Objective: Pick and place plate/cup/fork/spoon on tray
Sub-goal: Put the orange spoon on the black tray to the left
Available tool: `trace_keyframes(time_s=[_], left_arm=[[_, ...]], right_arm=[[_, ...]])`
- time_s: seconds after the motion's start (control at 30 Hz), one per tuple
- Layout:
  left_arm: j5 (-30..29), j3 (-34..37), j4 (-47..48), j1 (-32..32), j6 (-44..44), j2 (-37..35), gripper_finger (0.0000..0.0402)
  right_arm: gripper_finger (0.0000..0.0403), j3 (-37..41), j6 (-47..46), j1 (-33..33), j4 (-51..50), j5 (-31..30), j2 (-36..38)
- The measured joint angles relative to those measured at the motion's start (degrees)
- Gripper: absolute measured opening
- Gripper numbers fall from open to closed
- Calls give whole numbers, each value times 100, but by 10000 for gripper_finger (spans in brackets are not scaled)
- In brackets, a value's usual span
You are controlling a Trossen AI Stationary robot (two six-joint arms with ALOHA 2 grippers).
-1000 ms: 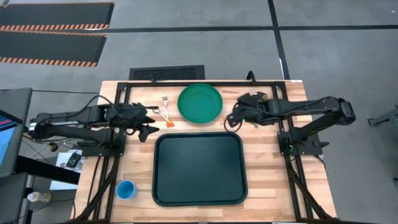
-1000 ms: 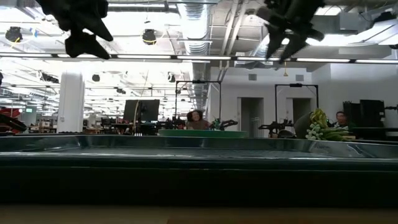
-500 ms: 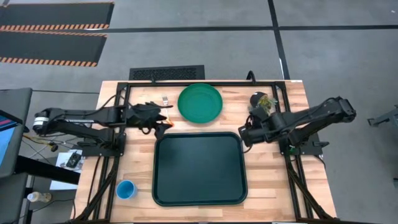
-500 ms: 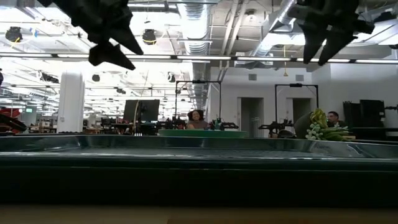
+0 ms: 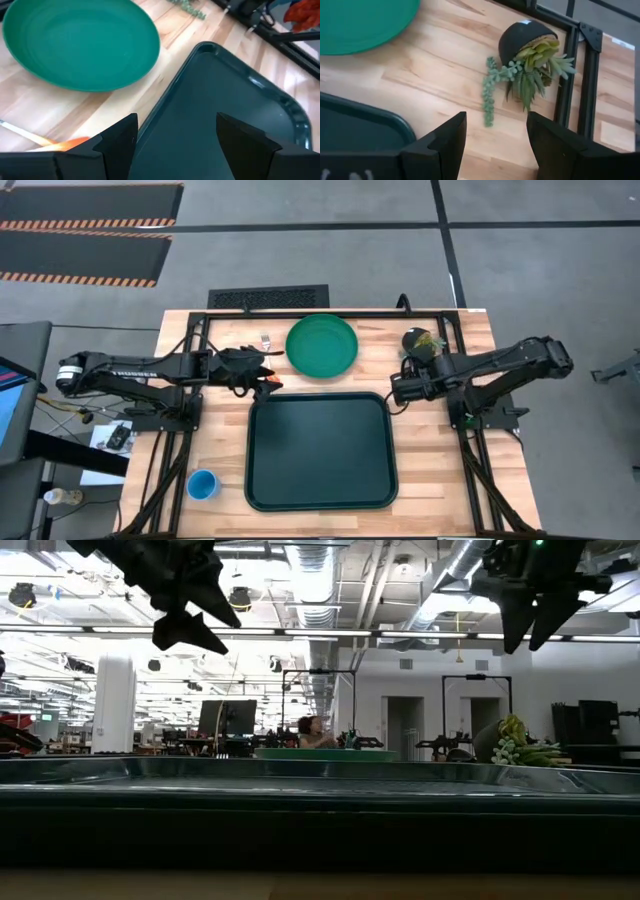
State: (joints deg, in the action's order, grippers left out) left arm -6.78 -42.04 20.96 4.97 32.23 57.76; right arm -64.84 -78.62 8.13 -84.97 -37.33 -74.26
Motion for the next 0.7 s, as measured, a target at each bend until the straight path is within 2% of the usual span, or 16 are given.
trace_keyframes(time_s=[0.3,0.57,0.7], left_arm=[[358,0,47,-2,92,-13,252],[331,0,61,0,-9,-13,252],[305,0,315,-1,-301,-13,251]], right_arm=[[233,2,1435,-568,954,116,0],[233,6,1430,-303,1106,143,0],[233,285,1192,-45,1566,148,-11]])
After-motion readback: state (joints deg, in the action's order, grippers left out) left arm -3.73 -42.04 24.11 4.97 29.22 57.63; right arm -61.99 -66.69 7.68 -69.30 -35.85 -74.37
